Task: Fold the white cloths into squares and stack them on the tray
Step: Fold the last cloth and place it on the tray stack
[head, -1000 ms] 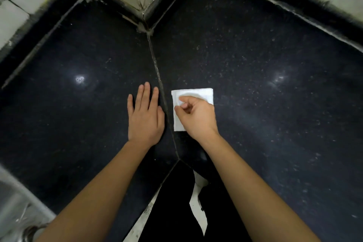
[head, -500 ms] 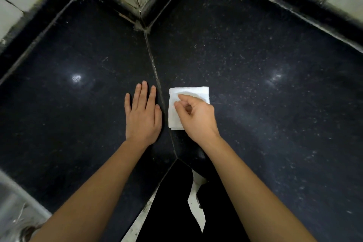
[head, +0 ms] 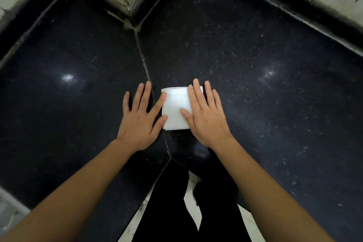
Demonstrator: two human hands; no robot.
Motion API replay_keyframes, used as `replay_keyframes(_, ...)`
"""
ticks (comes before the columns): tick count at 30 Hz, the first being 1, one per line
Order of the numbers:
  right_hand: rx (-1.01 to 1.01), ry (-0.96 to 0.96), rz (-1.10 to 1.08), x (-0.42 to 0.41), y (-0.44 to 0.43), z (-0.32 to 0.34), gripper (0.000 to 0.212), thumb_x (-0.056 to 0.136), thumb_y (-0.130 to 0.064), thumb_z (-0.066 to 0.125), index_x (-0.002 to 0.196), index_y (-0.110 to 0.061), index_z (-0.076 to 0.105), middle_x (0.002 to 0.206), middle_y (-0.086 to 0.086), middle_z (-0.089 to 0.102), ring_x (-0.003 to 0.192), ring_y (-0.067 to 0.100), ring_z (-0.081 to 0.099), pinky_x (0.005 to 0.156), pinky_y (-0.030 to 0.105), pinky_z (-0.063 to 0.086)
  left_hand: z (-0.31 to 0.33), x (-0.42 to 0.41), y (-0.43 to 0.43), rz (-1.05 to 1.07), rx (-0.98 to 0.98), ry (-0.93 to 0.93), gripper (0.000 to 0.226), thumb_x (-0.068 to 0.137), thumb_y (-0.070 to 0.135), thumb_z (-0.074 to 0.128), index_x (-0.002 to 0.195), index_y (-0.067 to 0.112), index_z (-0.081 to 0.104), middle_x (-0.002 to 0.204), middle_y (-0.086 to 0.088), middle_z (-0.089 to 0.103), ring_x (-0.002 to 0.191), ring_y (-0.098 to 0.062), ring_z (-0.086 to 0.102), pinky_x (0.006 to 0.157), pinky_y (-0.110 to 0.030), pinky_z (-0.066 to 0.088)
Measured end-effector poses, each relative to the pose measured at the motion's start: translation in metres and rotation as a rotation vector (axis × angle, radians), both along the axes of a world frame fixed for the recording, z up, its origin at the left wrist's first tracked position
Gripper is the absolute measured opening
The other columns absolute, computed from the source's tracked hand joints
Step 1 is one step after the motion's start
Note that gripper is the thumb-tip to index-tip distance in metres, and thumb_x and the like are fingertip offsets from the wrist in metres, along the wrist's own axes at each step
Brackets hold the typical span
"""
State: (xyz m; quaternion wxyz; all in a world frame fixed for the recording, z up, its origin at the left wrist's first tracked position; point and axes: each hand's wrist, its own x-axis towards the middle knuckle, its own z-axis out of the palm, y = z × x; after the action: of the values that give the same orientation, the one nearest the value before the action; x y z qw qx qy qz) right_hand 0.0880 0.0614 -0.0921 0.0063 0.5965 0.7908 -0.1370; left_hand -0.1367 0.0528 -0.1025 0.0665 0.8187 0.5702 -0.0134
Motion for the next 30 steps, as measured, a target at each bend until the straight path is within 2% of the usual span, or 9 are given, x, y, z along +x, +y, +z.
replay_keyframes(7,-0.014,-0.065,0.021,0.001,0.000,-0.003,0.072,0.106,-0.056,0.020,0.161,-0.010,0.008,0.169,0.010,0.002,0.155,0.034,0.003,0.126,0.048,0.010,0.005,-0.001,0.001,-0.032,-0.088,0.064,0.067,0.102,0.057,0.017,0.158,0.021,0.022,0.166,-0.017,0.010,0.153,-0.035,0.008,0.117,-0.066,0.010)
replay_keyframes(11,-0.030,0.070,-0.055,0.009,-0.006,0.002,0.069,0.108,-0.051,0.024,0.160,-0.009,0.008,0.169,0.009,0.002,0.156,0.029,0.000,0.126,0.046,0.010,0.009,-0.001,0.003,-0.037,-0.113,0.079,0.072,0.099,0.064,0.018,0.158,0.022,0.020,0.166,-0.015,0.010,0.153,-0.034,0.008,0.117,-0.066,0.010)
replay_keyframes(12,-0.026,0.130,-0.147,0.011,-0.010,0.003,0.069,0.108,-0.050,0.028,0.160,-0.009,0.012,0.169,0.009,0.007,0.156,0.028,0.004,0.126,0.044,0.010,0.009,-0.001,0.003,-0.035,-0.111,0.080,0.074,0.098,0.065,0.019,0.158,0.022,0.020,0.166,-0.015,0.011,0.153,-0.034,0.008,0.116,-0.066,0.011)
replay_keyframes(14,0.037,0.233,-0.352,0.013,-0.019,0.009,0.064,0.107,-0.048,0.036,0.155,-0.007,0.030,0.162,0.012,0.028,0.150,0.028,0.024,0.122,0.044,0.023,0.010,0.000,0.004,-0.032,-0.109,0.078,0.077,0.097,0.068,0.021,0.158,0.022,0.020,0.166,-0.014,0.011,0.153,-0.035,0.009,0.116,-0.066,0.011)
replay_keyframes(16,0.098,0.270,-0.490,0.011,-0.019,0.016,0.057,0.104,-0.049,0.041,0.142,-0.008,0.053,0.142,0.012,0.050,0.130,0.028,0.043,0.109,0.044,0.036,0.009,0.000,0.005,-0.023,-0.109,0.074,0.082,0.094,0.074,0.021,0.159,0.023,0.019,0.166,-0.013,0.011,0.153,-0.034,0.009,0.117,-0.065,0.010)
replay_keyframes(18,-0.020,0.292,-0.547,0.009,-0.013,0.024,0.049,0.103,-0.051,0.041,0.129,-0.017,0.064,0.126,0.006,0.056,0.117,0.024,0.047,0.101,0.040,0.039,0.010,0.000,0.004,-0.013,-0.112,0.075,0.086,0.091,0.078,0.021,0.159,0.024,0.016,0.166,-0.012,0.010,0.153,-0.034,0.008,0.117,-0.064,0.009)
replay_keyframes(22,-0.284,0.370,-0.642,0.003,0.012,0.034,0.035,0.097,-0.052,0.053,0.114,-0.025,0.066,0.112,0.001,0.061,0.111,0.021,0.053,0.089,0.037,0.049,0.009,0.000,0.005,-0.014,-0.118,0.084,0.089,0.090,0.080,0.021,0.159,0.024,0.016,0.167,-0.012,0.009,0.153,-0.033,0.007,0.118,-0.064,0.008)
replay_keyframes(28,-0.494,0.560,-0.809,0.014,0.028,0.043,0.018,0.086,-0.045,0.072,0.093,-0.031,0.065,0.097,-0.012,0.070,0.094,0.011,0.064,0.085,0.030,0.052,0.007,-0.001,0.004,-0.023,-0.159,0.085,0.088,0.090,0.080,0.018,0.159,0.026,0.012,0.167,-0.012,0.005,0.154,-0.033,0.003,0.118,-0.064,0.006)
replay_keyframes(30,-0.533,0.691,-0.895,0.020,0.028,0.047,0.016,0.083,-0.037,0.079,0.090,-0.029,0.067,0.093,-0.012,0.072,0.093,0.010,0.067,0.083,0.027,0.053,0.013,0.000,0.005,-0.009,-0.202,0.076,0.088,0.090,0.081,0.014,0.159,0.026,0.011,0.167,-0.011,0.004,0.154,-0.032,0.001,0.118,-0.064,0.005)
